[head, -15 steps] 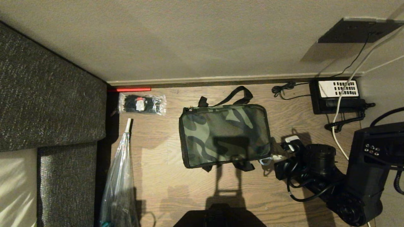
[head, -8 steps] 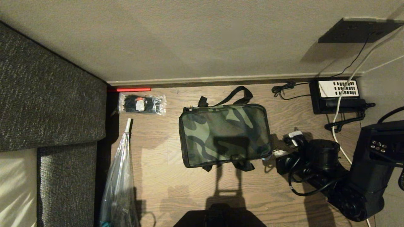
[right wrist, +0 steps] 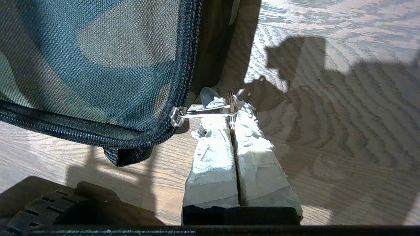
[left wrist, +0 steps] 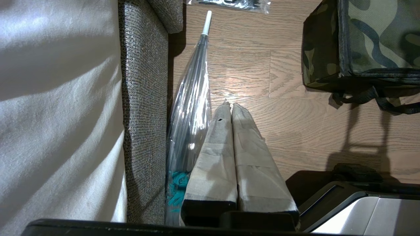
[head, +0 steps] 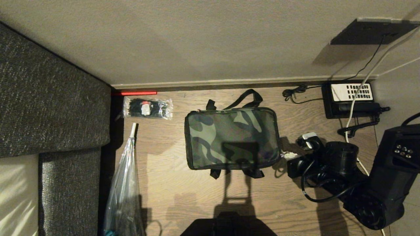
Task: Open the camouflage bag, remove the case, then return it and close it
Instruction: Open the top of the storage box
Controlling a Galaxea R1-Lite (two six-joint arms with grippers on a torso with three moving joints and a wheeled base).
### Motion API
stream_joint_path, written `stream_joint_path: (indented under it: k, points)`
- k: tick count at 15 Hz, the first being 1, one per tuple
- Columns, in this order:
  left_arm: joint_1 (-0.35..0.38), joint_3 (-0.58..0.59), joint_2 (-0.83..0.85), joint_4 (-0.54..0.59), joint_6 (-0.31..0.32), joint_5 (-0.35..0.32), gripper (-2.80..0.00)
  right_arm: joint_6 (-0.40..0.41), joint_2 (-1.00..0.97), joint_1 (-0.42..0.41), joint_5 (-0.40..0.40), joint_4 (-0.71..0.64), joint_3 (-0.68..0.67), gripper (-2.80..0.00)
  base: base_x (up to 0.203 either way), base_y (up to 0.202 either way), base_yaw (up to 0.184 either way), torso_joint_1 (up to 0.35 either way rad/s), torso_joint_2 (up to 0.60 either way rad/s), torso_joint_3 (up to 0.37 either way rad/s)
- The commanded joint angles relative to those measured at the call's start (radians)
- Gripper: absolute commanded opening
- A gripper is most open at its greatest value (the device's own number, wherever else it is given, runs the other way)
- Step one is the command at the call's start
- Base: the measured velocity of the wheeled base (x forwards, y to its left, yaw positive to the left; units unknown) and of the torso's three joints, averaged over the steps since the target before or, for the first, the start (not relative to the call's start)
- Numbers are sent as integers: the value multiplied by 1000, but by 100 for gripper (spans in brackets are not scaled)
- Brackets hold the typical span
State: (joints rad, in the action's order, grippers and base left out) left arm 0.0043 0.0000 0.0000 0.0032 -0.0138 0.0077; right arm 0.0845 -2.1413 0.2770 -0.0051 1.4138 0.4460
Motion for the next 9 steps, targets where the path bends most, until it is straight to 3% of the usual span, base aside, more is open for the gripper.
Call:
stream_joint_path:
  k: [1, 9]
  points:
    - [0, 3, 0, 0, 0, 0, -280, 2, 0, 1, 1, 8, 2, -280, 0, 0, 0, 0, 0, 0]
    - [0, 3, 0, 0, -2, 0, -280, -5, -10, -1, 4, 17, 50, -280, 0, 0, 0, 0, 0, 0]
